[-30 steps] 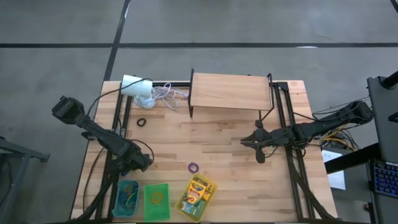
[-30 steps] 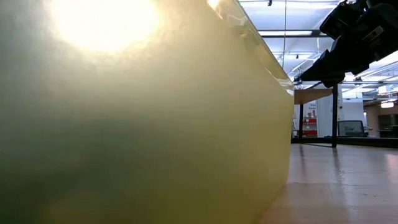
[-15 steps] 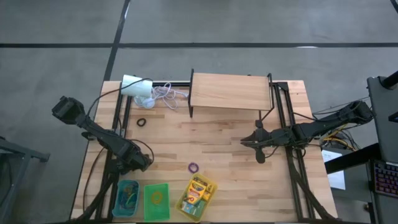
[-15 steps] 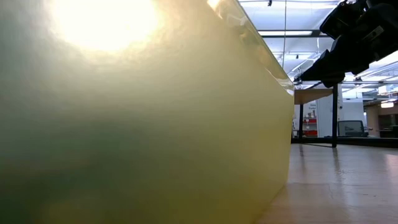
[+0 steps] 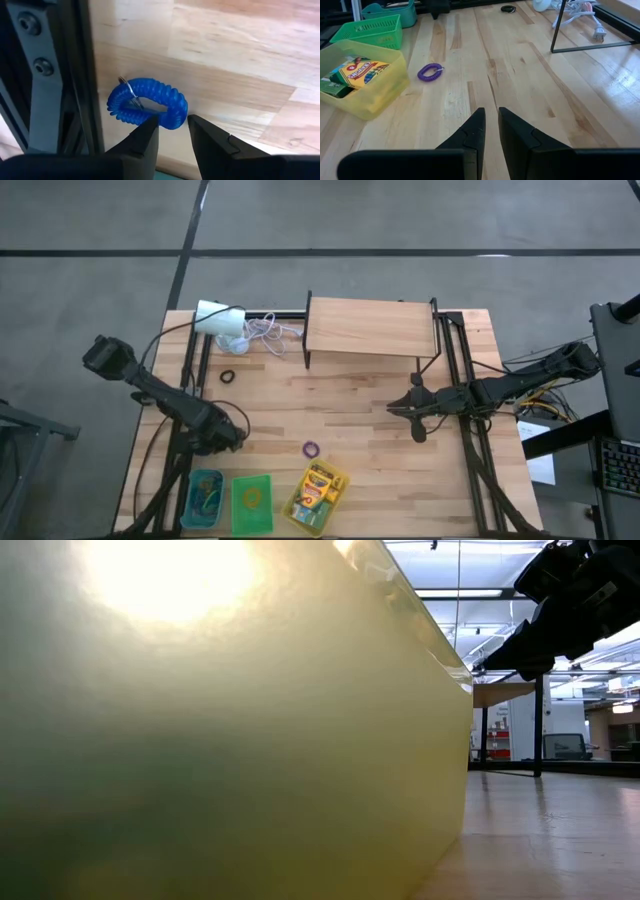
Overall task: Pick & Place Office Desk Supplies
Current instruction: Put the blue spring rubberband into the green bin
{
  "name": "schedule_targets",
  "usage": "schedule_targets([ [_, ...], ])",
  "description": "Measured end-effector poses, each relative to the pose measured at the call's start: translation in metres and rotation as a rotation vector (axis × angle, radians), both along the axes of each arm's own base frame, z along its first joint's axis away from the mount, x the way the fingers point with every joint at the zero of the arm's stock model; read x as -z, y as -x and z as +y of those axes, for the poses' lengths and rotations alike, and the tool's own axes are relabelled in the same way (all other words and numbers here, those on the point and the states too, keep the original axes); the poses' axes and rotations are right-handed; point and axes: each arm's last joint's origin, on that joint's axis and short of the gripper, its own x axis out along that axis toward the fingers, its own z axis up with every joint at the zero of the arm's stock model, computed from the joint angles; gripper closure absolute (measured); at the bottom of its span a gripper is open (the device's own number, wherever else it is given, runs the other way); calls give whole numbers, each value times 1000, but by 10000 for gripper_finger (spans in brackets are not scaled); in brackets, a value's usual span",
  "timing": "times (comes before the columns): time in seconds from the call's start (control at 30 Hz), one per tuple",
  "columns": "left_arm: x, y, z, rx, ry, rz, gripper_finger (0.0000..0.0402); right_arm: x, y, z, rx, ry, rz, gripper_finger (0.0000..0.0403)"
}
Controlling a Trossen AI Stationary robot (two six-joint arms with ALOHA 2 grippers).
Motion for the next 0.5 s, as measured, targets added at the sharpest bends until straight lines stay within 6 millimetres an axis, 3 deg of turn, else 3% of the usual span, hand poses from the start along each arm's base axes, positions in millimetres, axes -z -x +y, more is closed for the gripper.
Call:
schedule_targets([
  [0.27, -1, -4, 4, -9, -7, -20, 285, 0, 0, 0, 0, 0, 0, 351],
  [0.5, -17, -21, 6, 43, -124, -145, 285, 0, 0, 0, 0, 0, 0, 351],
])
